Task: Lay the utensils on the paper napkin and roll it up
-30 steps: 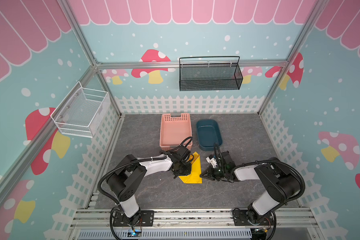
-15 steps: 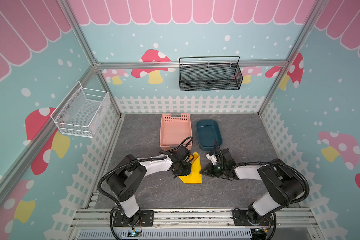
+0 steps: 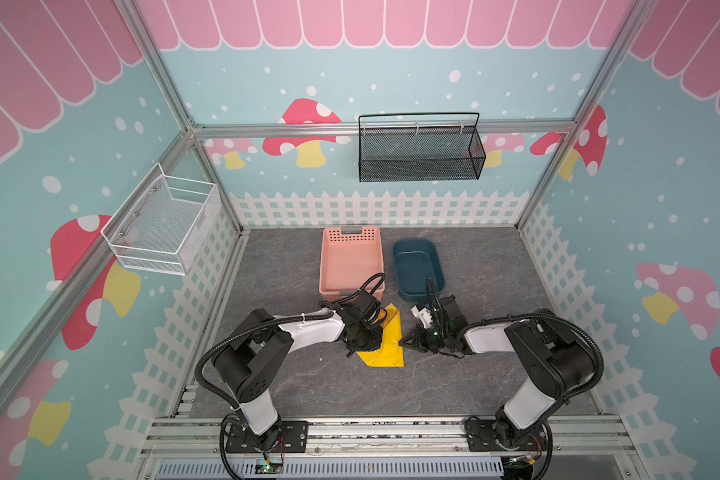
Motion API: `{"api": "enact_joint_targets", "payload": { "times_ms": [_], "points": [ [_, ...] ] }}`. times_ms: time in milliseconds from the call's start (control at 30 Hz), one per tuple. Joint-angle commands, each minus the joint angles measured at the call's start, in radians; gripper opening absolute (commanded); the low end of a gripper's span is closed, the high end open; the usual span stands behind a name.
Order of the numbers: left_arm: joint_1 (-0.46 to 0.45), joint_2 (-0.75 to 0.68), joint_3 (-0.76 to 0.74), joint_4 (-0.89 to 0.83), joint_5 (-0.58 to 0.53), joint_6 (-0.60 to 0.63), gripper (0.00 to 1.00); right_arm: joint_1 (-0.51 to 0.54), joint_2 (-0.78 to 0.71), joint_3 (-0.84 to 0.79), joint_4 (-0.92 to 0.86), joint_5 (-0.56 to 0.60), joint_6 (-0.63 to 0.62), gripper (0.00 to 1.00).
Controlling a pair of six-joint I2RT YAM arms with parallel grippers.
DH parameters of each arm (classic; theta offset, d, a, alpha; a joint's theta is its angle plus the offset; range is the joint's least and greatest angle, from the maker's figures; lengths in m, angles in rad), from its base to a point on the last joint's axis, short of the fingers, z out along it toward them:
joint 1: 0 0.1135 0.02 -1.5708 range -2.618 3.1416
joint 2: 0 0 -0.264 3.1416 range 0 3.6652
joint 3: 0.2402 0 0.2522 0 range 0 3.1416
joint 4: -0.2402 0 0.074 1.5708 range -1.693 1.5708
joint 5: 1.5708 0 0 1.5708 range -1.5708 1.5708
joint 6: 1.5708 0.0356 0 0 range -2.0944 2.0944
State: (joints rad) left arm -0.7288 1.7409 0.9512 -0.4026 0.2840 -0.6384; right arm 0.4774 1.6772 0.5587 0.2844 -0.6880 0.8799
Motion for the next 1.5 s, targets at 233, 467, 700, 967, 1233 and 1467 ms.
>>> {"api": "enact_joint_targets", "payload": {
  "times_ms": [233, 467, 700, 967, 1233, 1467],
  "points": [
    [-0.007, -0.008, -0.041, -0.067, -0.020, 0.026, 0.00, -0.003, -0.059, 0.050, -0.029, 0.025, -0.008, 0.00],
    [-0.014, -0.022, -0.054, -0.068, -0.023, 0.022, 0.00, -0.006, 0.010, 0.059, -0.030, 0.042, -0.019, 0.00],
    [-0.023, -0.023, -0.058, -0.067, -0.022, 0.022, 0.00, -0.010, 0.037, 0.056, -0.055, 0.052, -0.038, 0.00],
    [-0.029, -0.030, -0.066, -0.067, -0.023, 0.019, 0.00, -0.016, -0.045, 0.084, -0.062, 0.049, -0.039, 0.00],
    [-0.034, -0.037, -0.072, -0.068, -0.025, 0.017, 0.00, -0.020, 0.026, 0.113, -0.052, 0.025, -0.055, 0.00],
    [-0.035, -0.038, -0.077, -0.068, -0.026, 0.014, 0.00, -0.022, 0.098, 0.098, -0.034, 0.036, -0.053, 0.00]
  ]
}}
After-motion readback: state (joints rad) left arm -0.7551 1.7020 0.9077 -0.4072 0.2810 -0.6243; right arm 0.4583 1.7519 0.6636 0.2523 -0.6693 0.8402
